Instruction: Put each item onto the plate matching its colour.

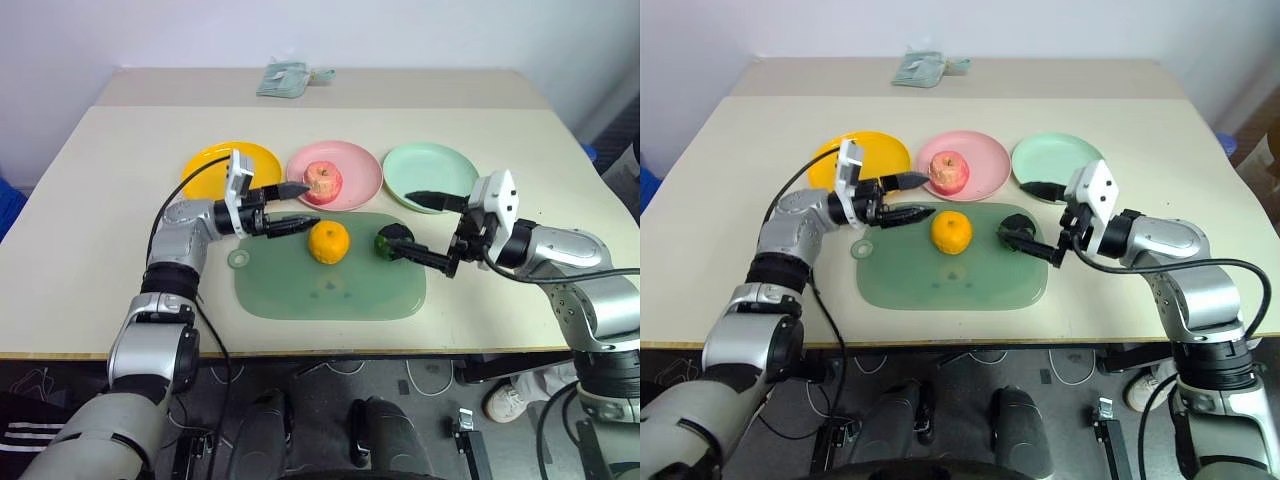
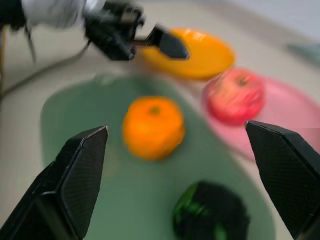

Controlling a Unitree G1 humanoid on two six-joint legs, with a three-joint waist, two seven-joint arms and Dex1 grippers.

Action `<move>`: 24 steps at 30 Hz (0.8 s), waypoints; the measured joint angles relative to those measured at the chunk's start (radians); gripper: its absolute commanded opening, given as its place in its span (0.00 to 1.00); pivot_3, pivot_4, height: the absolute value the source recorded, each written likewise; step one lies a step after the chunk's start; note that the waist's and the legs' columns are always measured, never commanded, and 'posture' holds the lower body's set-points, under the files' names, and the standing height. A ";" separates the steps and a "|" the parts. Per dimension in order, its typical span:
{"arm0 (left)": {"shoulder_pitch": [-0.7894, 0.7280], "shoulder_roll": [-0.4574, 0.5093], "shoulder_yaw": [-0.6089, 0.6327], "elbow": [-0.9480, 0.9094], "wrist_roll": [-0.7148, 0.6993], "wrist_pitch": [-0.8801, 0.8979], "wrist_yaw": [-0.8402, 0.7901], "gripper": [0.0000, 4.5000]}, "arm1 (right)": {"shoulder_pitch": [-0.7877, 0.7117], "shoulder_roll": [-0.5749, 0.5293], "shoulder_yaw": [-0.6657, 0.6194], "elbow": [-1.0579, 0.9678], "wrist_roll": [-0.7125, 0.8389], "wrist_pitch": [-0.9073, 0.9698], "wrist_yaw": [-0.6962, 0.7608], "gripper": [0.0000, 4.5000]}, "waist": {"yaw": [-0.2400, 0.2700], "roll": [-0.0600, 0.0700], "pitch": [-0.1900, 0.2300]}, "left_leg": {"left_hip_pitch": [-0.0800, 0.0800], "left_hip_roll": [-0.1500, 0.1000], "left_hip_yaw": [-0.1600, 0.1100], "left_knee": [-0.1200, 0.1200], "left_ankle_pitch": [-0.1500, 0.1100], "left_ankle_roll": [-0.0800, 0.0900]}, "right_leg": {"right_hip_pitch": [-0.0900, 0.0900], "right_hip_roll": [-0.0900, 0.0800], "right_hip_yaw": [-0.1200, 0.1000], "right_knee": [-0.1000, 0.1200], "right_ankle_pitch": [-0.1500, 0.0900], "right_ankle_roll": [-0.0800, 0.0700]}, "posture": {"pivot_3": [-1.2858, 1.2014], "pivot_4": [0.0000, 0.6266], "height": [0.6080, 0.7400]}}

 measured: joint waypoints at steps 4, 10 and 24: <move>0.010 -0.022 -0.041 -0.038 0.031 -0.085 0.011 0.99 | -0.005 0.006 0.001 0.007 -0.004 -0.005 0.000 1.00 | -0.002 0.000 0.000 | 0.001 0.000 0.000 0.000 0.000 0.000 | 0.000 0.000 0.000 0.000 0.000 0.000 | 0.52 0.24 1.00; 0.039 -0.050 -0.101 0.024 0.105 -0.235 0.048 0.99 | -0.001 0.011 0.006 0.008 -0.016 -0.012 -0.001 1.00 | -0.003 0.000 0.000 | 0.001 0.000 0.001 0.000 0.000 0.000 | 0.000 0.000 0.000 0.000 0.000 0.000 | 0.52 0.24 1.00; 0.040 -0.059 -0.127 0.115 0.165 -0.308 0.151 0.74 | 0.014 0.014 0.006 0.008 -0.049 -0.034 -0.012 1.00 | -0.002 0.000 0.000 | 0.000 0.000 0.000 0.000 0.000 0.000 | 0.000 0.000 0.000 0.000 0.000 0.000 | 0.52 0.24 1.00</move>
